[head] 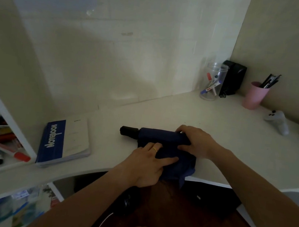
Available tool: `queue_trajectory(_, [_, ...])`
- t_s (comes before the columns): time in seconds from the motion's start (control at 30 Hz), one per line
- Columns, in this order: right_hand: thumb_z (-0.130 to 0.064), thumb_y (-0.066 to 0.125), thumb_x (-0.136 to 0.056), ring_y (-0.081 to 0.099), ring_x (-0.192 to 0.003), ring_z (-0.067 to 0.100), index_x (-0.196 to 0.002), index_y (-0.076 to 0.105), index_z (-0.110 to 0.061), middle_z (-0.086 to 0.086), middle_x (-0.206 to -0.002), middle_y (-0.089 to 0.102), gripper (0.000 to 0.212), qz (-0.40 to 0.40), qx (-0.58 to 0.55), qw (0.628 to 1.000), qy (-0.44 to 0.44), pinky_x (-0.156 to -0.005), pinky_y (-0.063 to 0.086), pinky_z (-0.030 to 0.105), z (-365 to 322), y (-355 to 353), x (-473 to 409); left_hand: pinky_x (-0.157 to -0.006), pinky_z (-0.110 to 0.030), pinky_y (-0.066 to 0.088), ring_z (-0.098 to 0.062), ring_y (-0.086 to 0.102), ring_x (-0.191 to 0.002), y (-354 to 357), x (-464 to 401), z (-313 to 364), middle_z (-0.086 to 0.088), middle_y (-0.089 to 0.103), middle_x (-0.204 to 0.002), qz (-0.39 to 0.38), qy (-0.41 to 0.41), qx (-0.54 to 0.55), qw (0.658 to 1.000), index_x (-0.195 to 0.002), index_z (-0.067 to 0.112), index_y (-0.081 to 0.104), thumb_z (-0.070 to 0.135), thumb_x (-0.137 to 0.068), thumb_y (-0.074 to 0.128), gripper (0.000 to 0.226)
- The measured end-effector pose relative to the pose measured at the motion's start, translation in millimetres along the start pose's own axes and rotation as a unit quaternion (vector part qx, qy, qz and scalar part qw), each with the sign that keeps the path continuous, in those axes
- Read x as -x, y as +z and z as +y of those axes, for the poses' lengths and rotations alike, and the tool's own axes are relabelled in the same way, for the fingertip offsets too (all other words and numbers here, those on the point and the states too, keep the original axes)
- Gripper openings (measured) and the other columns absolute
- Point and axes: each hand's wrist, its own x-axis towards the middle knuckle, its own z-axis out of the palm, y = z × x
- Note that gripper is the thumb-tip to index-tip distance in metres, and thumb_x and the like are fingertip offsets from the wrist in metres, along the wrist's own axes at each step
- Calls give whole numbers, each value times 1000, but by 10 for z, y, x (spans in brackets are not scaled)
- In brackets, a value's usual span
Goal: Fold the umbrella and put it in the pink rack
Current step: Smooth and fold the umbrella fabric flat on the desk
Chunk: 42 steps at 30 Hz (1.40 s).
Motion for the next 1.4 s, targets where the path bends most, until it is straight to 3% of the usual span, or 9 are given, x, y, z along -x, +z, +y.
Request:
queue_trajectory(0.17, [-42, 68, -87, 63, -99, 19, -131, 36, -29, 3, -124, 64, 56, -68, -78, 995, 16, -87, 54, 40, 1, -24, -13, -99, -48, 43, -35, 37, -130, 17, -82, 59, -16, 30, -151, 1, -9, 6, 1000, -151, 50, 17, 39, -97, 35, 58])
queue_trajectory(0.27, [-58, 68, -81, 41, -136, 25, -151, 16, -42, 5, -155, 38, 89, -102, -56, 993, -8, -113, 37, 44, 55, -63, 136, -107, -50, 37, -38, 29, -138, 8, -61, 89, -19, 23, -156, -12, -7, 0, 1000, -149, 55, 10, 41, -99, 33, 57])
queue_trajectory(0.37, [-60, 66, -82, 20, -148, 20, -153, 18, -43, 0, -163, 17, 87, 38, -12, 998, -42, -120, 25, 41, 53, -51, 473, -116, -50, 26, -36, 17, -147, 28, -45, 73, -18, 13, -162, -32, -12, 19, 999, -148, 61, 3, 44, -101, 31, 57])
queue_trajectory(0.43, [-49, 73, -81, 50, -125, 15, -131, 53, -32, -5, -137, 51, 56, 209, -95, 972, -41, -101, 46, 31, -11, 47, 789, -118, -50, 22, -33, 13, -149, 63, -42, 60, -14, 11, -164, -29, -18, 42, 999, -147, 64, -1, 45, -101, 30, 58])
queue_trajectory(0.5, [-42, 81, -76, 60, -91, 6, -101, 64, -28, -13, -101, 62, 33, 280, -155, 947, 23, -74, 45, 15, -111, 208, 1089, -119, -49, 21, -31, 12, -150, 86, -50, 57, -12, 11, -165, -26, -27, 55, 998, -146, 65, 0, 47, -102, 29, 56])
queue_trajectory(0.77, [-14, 80, -80, 63, -77, 3, -78, 73, -23, -15, -77, 70, 12, 257, -250, 923, 136, -63, 45, 7, -195, 609, 1372, -116, -45, 21, -27, 16, -149, 20, -149, 136, -9, 16, -164, -38, -84, 88, 992, -146, 66, 13, 55, -103, 25, 46])
queue_trajectory(0.97, [-37, 77, -84, 65, -60, 7, -102, 64, -34, -10, -81, 70, 22, 265, -321, 885, 206, -57, 55, 24, -275, 504, 1313, -117, -45, 18, -26, 16, -150, -11, -207, 194, -9, 18, -164, -34, -105, 100, 989, -145, 67, 17, 60, -102, 21, 44])
queue_trajectory(1.13, [-29, 74, -87, 66, -46, 11, -83, 68, -19, -5, -76, 72, 12, 249, -315, 886, 230, -60, 58, 32, -294, 434, 1112, -115, -44, 22, -27, 20, -149, 38, -181, 219, -10, 22, -163, -3, -109, 91, 990, -146, 66, 17, 57, -103, 19, 43])
queue_trajectory(1.4, [-21, 64, -91, 69, -51, 24, -83, 69, -8, 7, -58, 72, 16, 175, -335, 876, 301, -53, 57, 32, -331, 446, 1230, -122, -35, 13, -23, 18, -153, 300, -103, 282, -8, 16, -167, 50, -136, 98, 985, -160, 19, 11, 59, -94, 2, 78])
